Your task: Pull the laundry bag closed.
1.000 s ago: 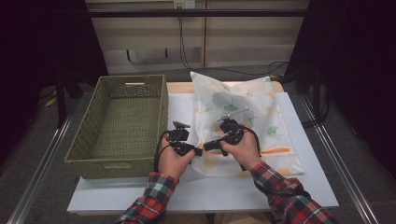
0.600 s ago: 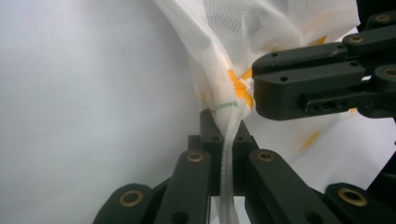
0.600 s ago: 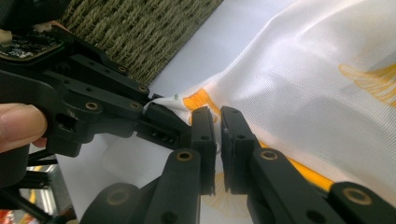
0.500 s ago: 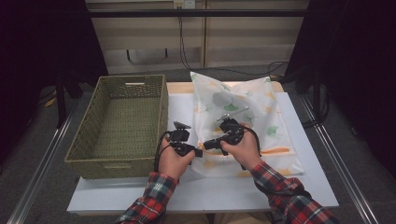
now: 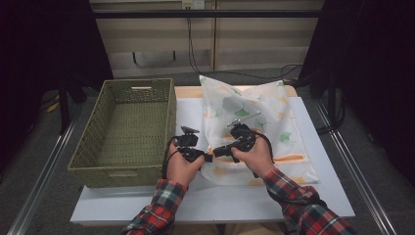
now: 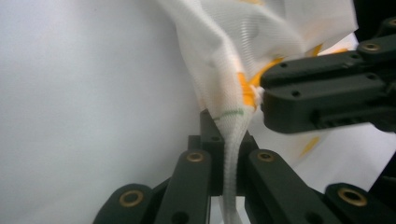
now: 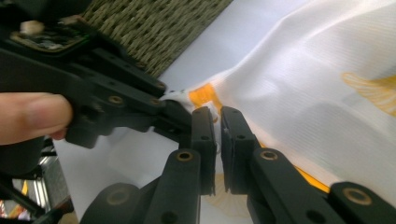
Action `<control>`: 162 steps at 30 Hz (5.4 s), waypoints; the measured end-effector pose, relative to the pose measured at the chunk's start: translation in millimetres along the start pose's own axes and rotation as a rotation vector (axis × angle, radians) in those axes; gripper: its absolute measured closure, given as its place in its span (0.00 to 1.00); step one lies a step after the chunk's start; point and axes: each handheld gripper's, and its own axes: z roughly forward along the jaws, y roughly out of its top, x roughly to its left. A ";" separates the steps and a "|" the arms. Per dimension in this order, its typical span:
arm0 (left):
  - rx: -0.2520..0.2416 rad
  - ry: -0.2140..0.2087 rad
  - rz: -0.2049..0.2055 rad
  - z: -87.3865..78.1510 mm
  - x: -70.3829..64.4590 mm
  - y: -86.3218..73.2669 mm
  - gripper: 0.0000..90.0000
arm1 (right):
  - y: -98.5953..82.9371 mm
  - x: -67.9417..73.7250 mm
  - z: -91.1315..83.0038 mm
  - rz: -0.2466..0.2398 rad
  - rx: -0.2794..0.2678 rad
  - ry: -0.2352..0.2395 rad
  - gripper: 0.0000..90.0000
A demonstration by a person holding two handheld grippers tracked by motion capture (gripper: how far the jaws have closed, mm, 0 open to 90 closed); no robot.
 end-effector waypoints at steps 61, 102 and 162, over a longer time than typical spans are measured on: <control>0.019 -0.022 -0.042 -10.3 -0.8 0.9 1.00 | -12.9 -15.6 -1.4 0.013 0.037 -0.086 0.95; 0.017 -0.019 -0.057 -15.0 -0.1 0.2 1.00 | -23.7 -28.6 -9.6 0.024 0.030 -0.123 0.95; 0.018 -0.039 -0.066 -22.4 -1.3 3.6 1.00 | -39.9 -51.1 -30.2 0.093 0.025 -0.155 0.95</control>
